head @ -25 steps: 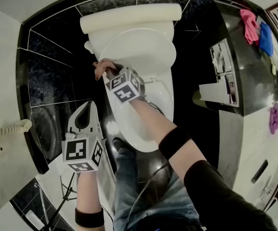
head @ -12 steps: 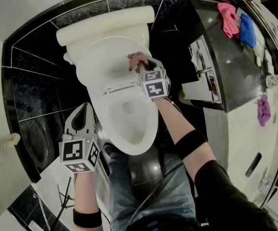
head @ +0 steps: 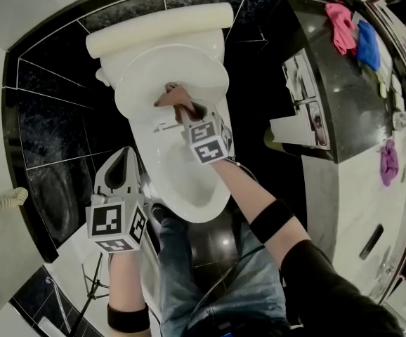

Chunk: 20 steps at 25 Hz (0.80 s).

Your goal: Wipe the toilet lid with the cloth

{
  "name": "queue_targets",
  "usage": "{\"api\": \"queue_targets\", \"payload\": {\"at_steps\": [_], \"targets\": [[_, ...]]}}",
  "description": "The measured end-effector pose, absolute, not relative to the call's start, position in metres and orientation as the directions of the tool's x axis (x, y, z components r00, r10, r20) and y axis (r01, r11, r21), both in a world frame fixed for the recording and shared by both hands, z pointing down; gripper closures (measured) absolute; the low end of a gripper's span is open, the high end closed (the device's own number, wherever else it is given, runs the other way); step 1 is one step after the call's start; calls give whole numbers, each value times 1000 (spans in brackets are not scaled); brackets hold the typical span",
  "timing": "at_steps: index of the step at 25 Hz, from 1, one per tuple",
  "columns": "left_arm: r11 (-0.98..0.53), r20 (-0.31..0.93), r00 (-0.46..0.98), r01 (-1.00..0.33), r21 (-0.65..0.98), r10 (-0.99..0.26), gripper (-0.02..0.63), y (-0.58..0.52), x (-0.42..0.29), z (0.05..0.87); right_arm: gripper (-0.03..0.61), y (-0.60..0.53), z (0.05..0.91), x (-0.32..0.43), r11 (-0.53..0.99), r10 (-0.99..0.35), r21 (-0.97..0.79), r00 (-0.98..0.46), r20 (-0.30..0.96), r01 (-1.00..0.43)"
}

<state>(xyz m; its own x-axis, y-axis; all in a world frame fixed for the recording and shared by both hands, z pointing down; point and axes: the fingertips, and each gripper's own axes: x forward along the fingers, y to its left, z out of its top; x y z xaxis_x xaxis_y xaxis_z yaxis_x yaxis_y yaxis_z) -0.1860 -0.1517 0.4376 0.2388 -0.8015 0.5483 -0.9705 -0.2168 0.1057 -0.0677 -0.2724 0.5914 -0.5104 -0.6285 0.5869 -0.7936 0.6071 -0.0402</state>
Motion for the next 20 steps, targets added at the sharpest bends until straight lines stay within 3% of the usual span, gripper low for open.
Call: {"api": "queue_targets", "payload": {"at_steps": [5, 9, 13, 20], "targets": [[-181, 543, 208, -978, 103, -814, 614, -146, -213, 447, 511, -235, 622, -188, 768, -465, -107, -664, 585, -632], [-182, 549, 200, -979, 87, -811, 614, -144, -228, 455, 511, -241, 654, -228, 759, -455, -118, -652, 607, -640], [-181, 555, 198, -980, 86, -808, 614, -143, -236, 464, 511, -271, 660, -199, 678, -522, -110, -582, 623, -727], [-190, 565, 225, -974, 121, -794, 614, -150, -203, 470, 511, -298, 663, -82, 573, -608, -23, -444, 658, -819]]}}
